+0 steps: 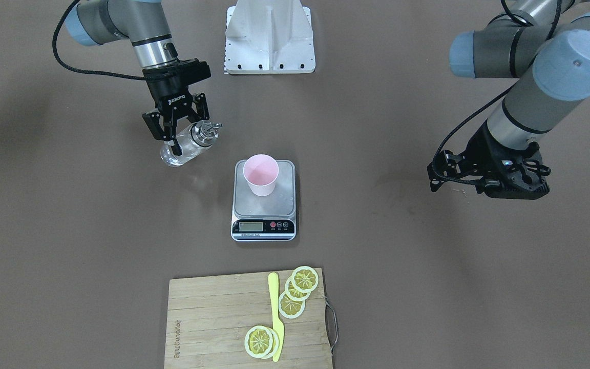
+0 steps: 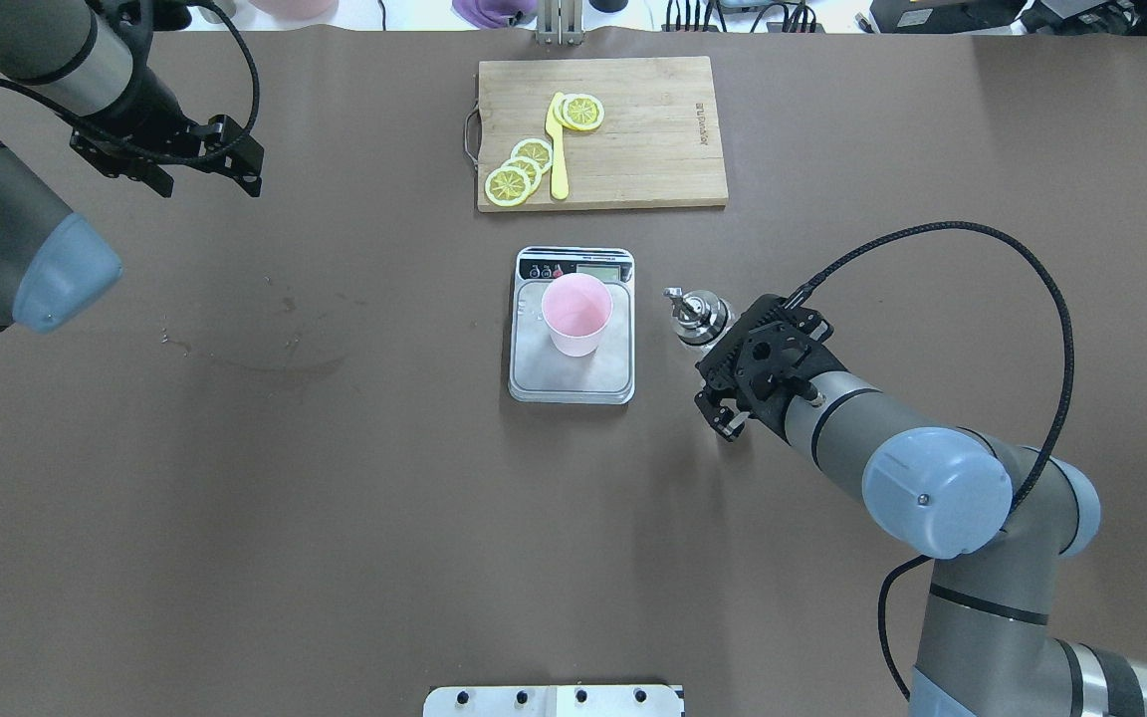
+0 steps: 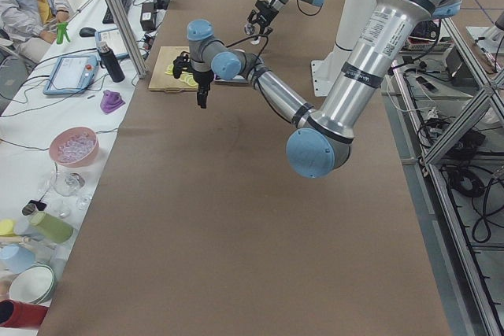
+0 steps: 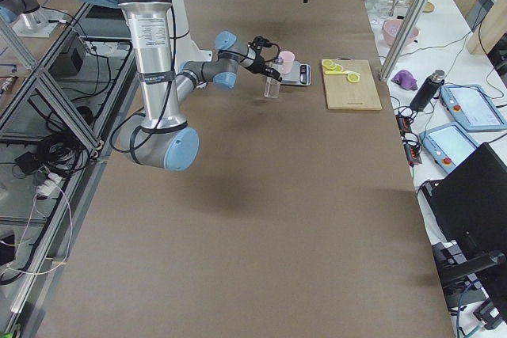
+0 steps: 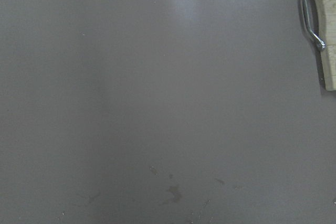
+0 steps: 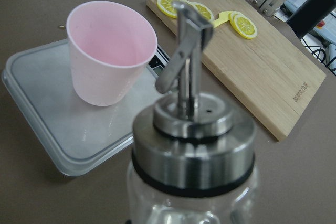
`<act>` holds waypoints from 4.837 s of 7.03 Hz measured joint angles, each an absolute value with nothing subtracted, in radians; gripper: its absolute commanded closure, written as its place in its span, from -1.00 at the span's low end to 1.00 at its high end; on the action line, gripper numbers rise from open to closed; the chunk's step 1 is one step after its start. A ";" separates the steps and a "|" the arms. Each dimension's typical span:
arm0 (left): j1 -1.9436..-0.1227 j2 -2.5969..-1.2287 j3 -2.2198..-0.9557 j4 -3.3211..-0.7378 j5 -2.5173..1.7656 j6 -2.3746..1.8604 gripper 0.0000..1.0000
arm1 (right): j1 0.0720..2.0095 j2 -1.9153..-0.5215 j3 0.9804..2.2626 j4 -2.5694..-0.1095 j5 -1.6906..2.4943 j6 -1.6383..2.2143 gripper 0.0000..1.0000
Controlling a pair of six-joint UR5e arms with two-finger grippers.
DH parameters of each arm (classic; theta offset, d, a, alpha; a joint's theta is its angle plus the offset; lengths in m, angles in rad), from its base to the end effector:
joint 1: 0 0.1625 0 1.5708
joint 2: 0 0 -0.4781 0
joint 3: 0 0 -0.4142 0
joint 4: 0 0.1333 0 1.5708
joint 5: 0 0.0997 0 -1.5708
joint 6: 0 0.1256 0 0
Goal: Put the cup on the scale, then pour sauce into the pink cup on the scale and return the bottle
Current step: 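Lift the bottle with the right gripper and carry it toward the pink cup, then tilt the bottle spout over the pink cup with the right gripper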
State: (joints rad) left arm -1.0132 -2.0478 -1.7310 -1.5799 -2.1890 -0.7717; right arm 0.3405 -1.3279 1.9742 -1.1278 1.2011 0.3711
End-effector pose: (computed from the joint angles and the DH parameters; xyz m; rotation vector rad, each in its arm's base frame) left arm 0.3157 -0.6206 0.3625 0.1242 0.8535 -0.0010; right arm -0.5018 -0.3673 0.3430 1.0011 -0.5486 -0.5646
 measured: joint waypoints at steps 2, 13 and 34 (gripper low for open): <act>-1.015 -2.047 -1.731 -1.580 -2.189 -0.770 -0.95 | 0.348 -1.247 1.978 -1.282 1.208 0.354 1.00; -1.015 -2.045 -1.734 -1.581 -2.186 -0.772 -0.95 | 0.395 -1.054 1.934 -1.721 1.201 0.238 1.00; -1.012 -2.029 -1.734 -1.585 -2.180 -0.773 -0.95 | 0.420 -0.754 1.751 -2.247 1.153 -0.096 1.00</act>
State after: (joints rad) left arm -1.0125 -2.0295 -1.7335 -1.5846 -2.1798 -0.7731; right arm 0.4201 -0.7540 1.7513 -2.2468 1.1533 -0.0964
